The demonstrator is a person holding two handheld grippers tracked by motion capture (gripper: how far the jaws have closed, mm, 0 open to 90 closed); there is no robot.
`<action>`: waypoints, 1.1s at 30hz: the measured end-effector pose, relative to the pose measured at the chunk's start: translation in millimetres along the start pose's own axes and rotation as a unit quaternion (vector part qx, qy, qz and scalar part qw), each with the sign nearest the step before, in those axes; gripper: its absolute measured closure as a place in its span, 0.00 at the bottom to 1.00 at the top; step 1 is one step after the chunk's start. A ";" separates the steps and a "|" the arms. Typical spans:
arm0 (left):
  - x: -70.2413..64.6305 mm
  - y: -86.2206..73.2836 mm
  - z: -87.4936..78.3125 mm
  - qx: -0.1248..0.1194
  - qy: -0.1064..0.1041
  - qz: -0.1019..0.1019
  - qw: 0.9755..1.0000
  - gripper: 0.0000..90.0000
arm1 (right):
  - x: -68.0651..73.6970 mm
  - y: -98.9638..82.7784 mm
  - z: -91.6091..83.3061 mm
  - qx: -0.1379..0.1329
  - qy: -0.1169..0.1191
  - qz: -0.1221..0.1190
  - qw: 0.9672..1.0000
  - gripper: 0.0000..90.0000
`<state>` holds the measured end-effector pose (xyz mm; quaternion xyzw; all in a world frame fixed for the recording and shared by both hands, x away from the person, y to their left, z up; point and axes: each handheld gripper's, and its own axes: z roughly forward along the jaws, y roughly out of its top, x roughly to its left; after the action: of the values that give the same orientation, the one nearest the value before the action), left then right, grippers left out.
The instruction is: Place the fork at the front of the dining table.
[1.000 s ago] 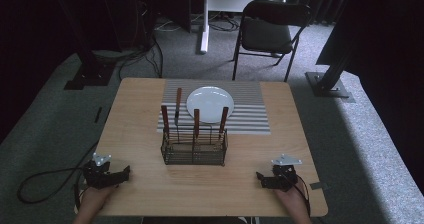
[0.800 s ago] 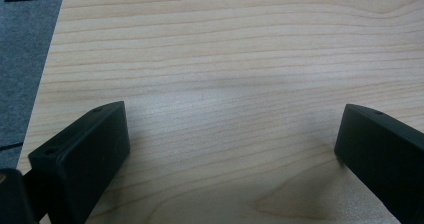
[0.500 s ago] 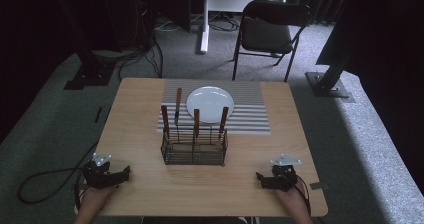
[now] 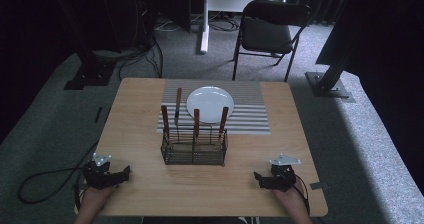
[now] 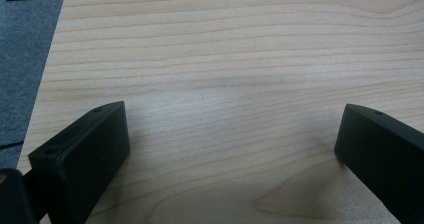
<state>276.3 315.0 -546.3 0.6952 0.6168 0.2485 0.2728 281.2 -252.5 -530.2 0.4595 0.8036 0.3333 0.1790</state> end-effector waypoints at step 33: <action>0.2 0.0 0.0 0.000 0.000 0.001 1.000 0.01 | 31.9 71.4 -44.3 -0.089 0.027 -0.029 0.995 0.17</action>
<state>276.3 315.2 -546.3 0.6959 0.6162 0.2487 0.2724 282.8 -216.1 -448.0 0.4090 0.7882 0.4106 0.2071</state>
